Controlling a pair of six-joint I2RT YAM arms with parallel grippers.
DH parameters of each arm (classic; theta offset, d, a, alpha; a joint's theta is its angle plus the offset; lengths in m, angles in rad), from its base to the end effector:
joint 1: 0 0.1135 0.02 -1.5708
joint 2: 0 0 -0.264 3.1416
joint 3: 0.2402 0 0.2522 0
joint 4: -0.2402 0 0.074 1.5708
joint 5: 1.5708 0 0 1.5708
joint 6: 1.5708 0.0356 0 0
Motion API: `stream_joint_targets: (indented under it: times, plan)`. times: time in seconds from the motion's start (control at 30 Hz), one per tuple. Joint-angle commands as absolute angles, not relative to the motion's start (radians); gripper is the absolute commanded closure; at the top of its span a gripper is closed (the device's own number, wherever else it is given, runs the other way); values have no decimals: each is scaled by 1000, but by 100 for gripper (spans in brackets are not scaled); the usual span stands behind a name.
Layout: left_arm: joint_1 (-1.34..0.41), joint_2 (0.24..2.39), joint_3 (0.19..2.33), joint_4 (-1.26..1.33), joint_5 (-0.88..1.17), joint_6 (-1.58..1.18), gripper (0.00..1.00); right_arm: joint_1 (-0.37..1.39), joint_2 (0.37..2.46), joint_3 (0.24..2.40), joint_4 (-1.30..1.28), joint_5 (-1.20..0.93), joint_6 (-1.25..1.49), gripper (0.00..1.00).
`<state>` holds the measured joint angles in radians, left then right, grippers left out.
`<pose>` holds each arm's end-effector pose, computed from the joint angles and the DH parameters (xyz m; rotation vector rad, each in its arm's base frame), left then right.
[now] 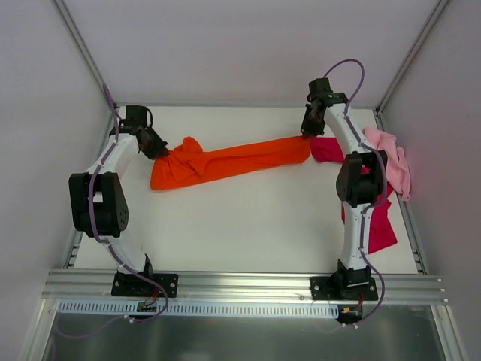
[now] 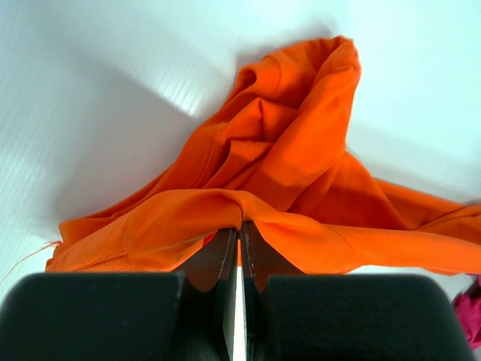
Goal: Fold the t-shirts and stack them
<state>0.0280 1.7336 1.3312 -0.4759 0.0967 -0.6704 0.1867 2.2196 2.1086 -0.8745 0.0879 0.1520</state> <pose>0.3815 0.0072 0.2491 -0.8095 2.3499 -0.3972 0.4822 0.0879 0.2651 -0.0104 2.5506 0.0189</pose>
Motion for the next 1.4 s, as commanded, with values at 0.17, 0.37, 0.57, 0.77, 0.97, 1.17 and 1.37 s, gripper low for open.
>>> stream_joint_targets:
  times: [0.17,0.37,0.57,0.77,0.97,1.17,1.37]
  plan:
    - [38,1839,1497,-514,72,-637,100,183,2318,2330,-922,117,109,99]
    - [37,1910,1563,-531,72,-624,100,175,2347,2335,-873,129,97,99]
    - [41,1944,1594,-519,48,-612,100,173,2347,2284,-822,143,71,99]
    - [48,2014,1680,-549,55,-626,100,169,2384,2338,-812,140,72,99]
    - [55,2060,1715,-561,43,-627,100,169,2395,2310,-792,138,94,99]
    - [60,2088,1736,-569,35,-618,100,169,2408,2309,-781,141,84,99]
    - [61,2125,1775,-587,28,-618,100,166,2419,2313,-773,150,86,99]
